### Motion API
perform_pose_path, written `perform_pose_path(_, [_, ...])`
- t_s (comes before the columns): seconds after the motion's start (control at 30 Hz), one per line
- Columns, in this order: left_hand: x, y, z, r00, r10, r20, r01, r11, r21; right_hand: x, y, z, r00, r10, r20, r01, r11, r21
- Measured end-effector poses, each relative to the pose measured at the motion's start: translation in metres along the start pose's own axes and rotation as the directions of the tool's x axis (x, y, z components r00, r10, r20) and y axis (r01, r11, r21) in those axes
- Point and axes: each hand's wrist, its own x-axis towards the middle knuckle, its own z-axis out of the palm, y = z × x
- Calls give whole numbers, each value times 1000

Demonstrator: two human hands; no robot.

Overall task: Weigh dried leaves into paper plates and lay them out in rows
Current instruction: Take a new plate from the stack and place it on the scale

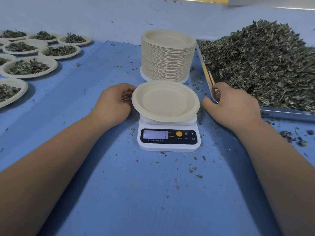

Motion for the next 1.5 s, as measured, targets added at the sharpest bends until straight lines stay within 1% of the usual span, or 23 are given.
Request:
perform_pose_path(0.17, [0,-2,-2,1000,13,-13,-13,1000,4,-3,-1,-1,1000,10,-9,-10,1000,18])
perform_pose_path(0.27, [-1,-1,-3,1000,-20,-8,19,998,-61,-3,-3,-2,1000,25,-10,-24,998,60])
perform_pose_path(0.3, [-1,0,-3,999,-32,-16,30,992,-126,-3,-5,-3,999,25,-26,-22,996,81])
perform_pose_path(0.33, [-2,2,-3,999,-51,-17,46,972,-230,-3,-6,-3,998,19,-52,-14,994,112])
perform_pose_path(0.4, [-2,7,-1,995,-99,29,101,893,-439,-3,-6,-5,996,-7,-89,27,975,221])
perform_pose_path(0.43, [-3,8,1,991,-114,75,137,854,-503,-5,-6,-7,996,-37,-81,59,952,300])
perform_pose_path(0.5, [-1,9,3,981,-108,164,181,818,-546,-9,-4,-13,989,-142,-28,139,876,462])
perform_pose_path(0.57, [0,9,6,970,-84,227,198,815,-545,-14,-7,-21,966,-251,62,167,790,590])
perform_pose_path(0.63, [0,11,11,962,-75,264,215,806,-552,-17,-12,-30,913,-348,214,107,708,698])
perform_pose_path(0.7, [0,12,14,964,-81,252,212,805,-554,-19,-14,-38,830,-438,345,41,665,746])
perform_pose_path(0.77, [0,11,15,966,-90,242,215,798,-563,-22,-13,-45,770,-472,429,33,701,712])
perform_pose_path(0.87, [2,8,12,966,-108,237,234,762,-604,-25,-13,-53,735,-473,486,58,758,650])
perform_pose_path(0.93, [2,9,12,966,-109,233,232,759,-608,-26,-14,-54,727,-480,492,96,779,619])
perform_pose_path(1.03, [-1,13,15,967,-112,227,228,776,-587,-27,-16,-49,740,-468,483,198,838,509])
perform_pose_path(1.1, [-3,14,16,970,-118,212,221,792,-569,-26,-17,-48,745,-466,477,213,844,492])
perform_pose_path(1.33, [-5,16,15,976,-103,192,195,805,-560,-23,-20,-48,766,-401,502,136,865,483])
perform_pose_path(1.43, [-7,22,14,975,-94,200,191,813,-550,-19,-23,-51,755,-357,549,66,875,479])
perform_pose_path(1.5, [-8,24,14,974,-88,206,191,810,-555,-17,-25,-51,745,-335,576,47,889,456])
